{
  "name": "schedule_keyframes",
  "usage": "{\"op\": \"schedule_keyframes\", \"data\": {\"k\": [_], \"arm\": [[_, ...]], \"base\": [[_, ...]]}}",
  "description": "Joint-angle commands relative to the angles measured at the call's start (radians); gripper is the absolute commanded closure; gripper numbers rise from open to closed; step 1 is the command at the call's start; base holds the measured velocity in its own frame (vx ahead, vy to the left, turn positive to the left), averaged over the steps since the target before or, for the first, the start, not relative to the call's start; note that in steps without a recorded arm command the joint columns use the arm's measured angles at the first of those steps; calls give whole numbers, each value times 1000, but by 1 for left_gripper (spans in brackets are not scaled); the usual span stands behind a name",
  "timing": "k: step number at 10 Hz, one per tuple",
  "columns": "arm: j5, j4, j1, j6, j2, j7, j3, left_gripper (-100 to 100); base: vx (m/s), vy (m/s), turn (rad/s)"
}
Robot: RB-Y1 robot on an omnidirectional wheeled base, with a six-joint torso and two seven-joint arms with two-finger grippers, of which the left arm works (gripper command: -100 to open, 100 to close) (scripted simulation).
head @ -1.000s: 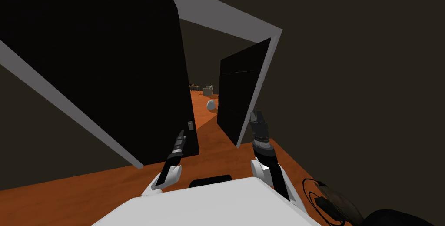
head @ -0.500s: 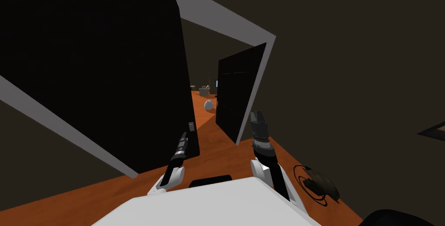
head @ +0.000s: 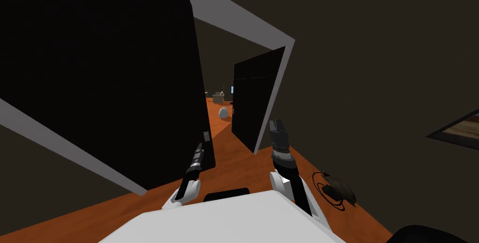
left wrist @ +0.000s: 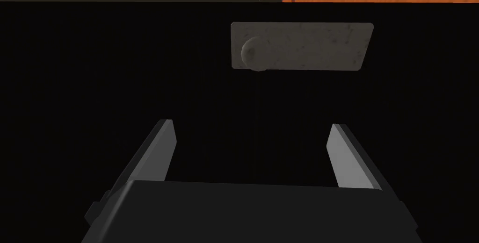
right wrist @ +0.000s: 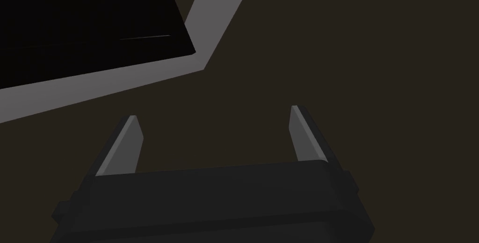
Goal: Push the door open
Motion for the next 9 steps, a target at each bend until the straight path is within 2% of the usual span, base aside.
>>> {"op": "schedule_keyframes", "data": {"k": [1, 2, 3, 6, 9], "arm": [[1, 29, -12, -11, -1, 2, 2, -100], [0, 15, -6, -4, -2, 1, 1, -100], [2, 20, -8, -7, 23, 1, 4, -100], [4, 24, -9, -11, 40, 2, 8, -100], [7, 29, -10, -15, 33, 2, 12, -100]], "base": [[-9, 52, -29], [-3, 22, -4], [87, 30, -24], [177, 27, -20], [200, 45, -26]]}}
